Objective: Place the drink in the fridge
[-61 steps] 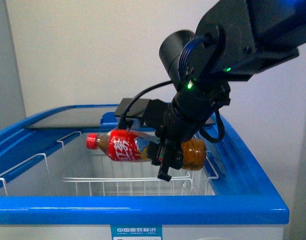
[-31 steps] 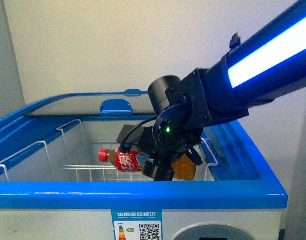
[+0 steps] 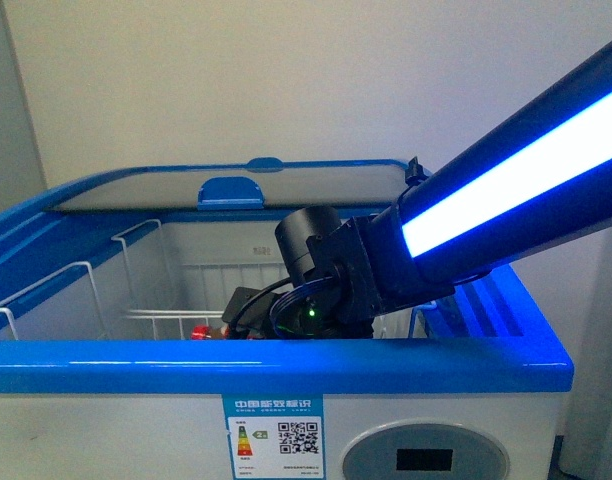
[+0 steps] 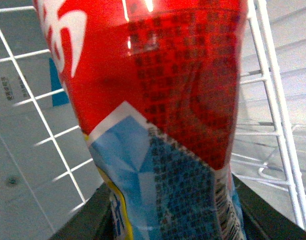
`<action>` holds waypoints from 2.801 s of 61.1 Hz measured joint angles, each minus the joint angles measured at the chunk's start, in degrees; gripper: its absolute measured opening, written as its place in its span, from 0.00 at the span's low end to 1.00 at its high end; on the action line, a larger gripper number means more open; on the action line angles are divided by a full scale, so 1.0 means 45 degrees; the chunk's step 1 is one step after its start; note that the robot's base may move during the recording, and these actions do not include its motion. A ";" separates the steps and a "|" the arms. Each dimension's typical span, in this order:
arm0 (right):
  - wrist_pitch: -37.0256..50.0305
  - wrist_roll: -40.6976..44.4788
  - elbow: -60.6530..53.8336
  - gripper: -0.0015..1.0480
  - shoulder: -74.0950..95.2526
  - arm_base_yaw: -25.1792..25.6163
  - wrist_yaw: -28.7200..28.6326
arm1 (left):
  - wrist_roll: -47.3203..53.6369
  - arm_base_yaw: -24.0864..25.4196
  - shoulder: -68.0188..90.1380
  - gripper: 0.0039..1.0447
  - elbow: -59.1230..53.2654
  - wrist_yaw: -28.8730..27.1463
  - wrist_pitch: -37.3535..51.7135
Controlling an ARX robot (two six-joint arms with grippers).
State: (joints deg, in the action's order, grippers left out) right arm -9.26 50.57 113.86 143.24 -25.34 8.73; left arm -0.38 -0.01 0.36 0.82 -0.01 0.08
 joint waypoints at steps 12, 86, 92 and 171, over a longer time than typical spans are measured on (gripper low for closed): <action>0.0165 0.0010 -0.0092 0.74 -0.0039 -0.0170 -0.0199 | 0.0015 0.0000 0.0000 0.02 0.0000 0.0005 0.0000; 0.1180 -1.0967 -1.9754 0.66 -2.6248 0.1928 0.1885 | 0.0019 0.0000 0.0000 0.02 0.0000 0.0000 0.0000; 0.1549 -1.1050 -2.1954 0.45 -2.9167 0.2045 0.1540 | 0.0024 0.0000 -0.0024 0.02 0.0000 0.0005 0.0000; 0.2025 -1.1098 -2.5097 0.05 -3.1756 0.5605 -0.1943 | 0.0019 0.0000 -0.0024 0.04 0.0000 0.0005 0.0000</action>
State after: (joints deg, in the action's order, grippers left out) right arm -0.14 0.62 0.93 0.34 -0.12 -0.01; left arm -0.30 -0.01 0.25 0.82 0.01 0.08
